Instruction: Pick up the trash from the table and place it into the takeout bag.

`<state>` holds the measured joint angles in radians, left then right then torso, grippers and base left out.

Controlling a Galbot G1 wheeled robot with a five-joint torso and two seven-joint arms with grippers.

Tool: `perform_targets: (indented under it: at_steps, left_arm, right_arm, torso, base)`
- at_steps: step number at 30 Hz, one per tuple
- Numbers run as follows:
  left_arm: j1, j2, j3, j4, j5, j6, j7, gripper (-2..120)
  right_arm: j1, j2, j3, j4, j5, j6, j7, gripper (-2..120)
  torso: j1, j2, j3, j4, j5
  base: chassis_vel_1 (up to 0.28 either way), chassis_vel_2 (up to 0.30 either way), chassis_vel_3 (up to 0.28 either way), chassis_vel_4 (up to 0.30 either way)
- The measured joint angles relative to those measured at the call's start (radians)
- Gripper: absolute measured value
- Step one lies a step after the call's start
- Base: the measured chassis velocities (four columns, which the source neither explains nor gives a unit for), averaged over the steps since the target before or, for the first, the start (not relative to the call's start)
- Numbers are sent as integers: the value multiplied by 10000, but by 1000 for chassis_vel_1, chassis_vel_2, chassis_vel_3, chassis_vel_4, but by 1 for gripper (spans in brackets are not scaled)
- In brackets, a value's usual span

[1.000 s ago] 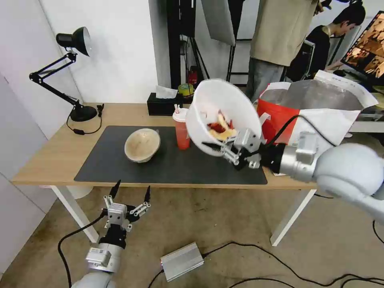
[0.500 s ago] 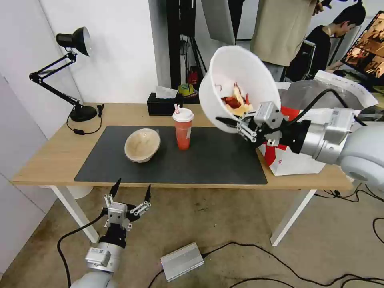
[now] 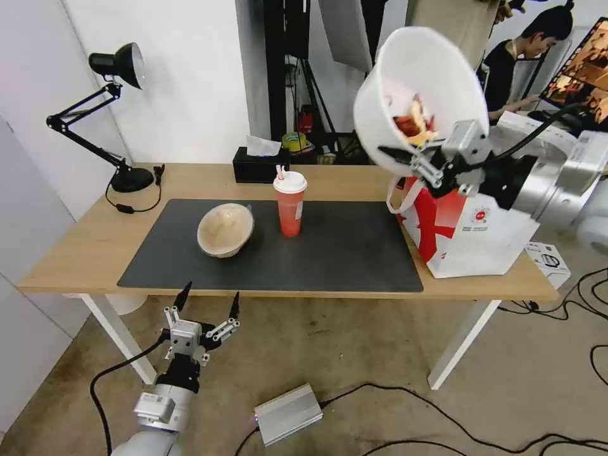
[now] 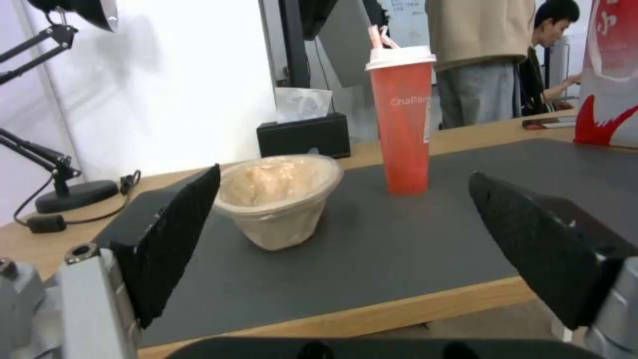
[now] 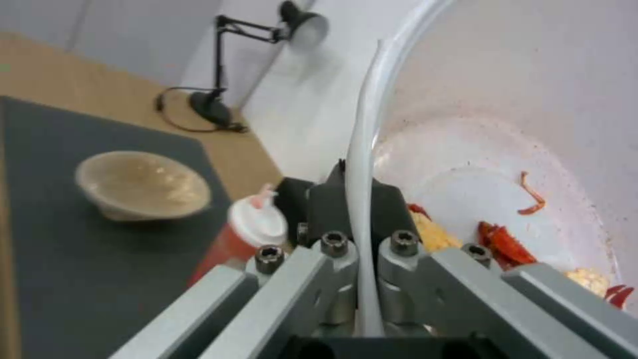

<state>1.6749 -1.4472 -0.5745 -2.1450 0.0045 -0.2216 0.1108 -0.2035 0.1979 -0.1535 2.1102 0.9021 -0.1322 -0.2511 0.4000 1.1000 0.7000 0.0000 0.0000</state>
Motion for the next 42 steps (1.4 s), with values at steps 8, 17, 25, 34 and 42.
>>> perform_targets:
  at_steps: [8,17,25,34,42]
  left_arm:
    - [-24,25,-23,-8,-7,-3,4,100]
    - [-33,93,-20,33,-11,-10,4,100]
    - [-52,146,39,46,-6,-10,3,100]
    - [-74,162,65,59,-1,-10,3,100]
    - [-72,133,-28,41,-17,-13,0,100]
  right_arm:
    - [18,-54,214,-716,-112,84,-30,0]
    - [18,-58,486,-1537,-705,229,-92,0]
    - [-33,172,514,-2325,-1156,360,-84,0]
    - [-77,795,501,-3239,-1648,418,-15,0]
    - [-263,1181,436,-4161,-2133,632,-145,0]
  torso:
    - [0,0,1,-1,0]
    - [0,0,1,0,0]
    - [0,0,0,-1,1]
    - [0,-1,1,0,0]
    - [0,-1,0,0,1]
  base:
    - [0,0,0,0]
    - [0,0,0,0]
    - [0,0,0,0]
    - [0,0,0,0]
    - [0,0,0,0]
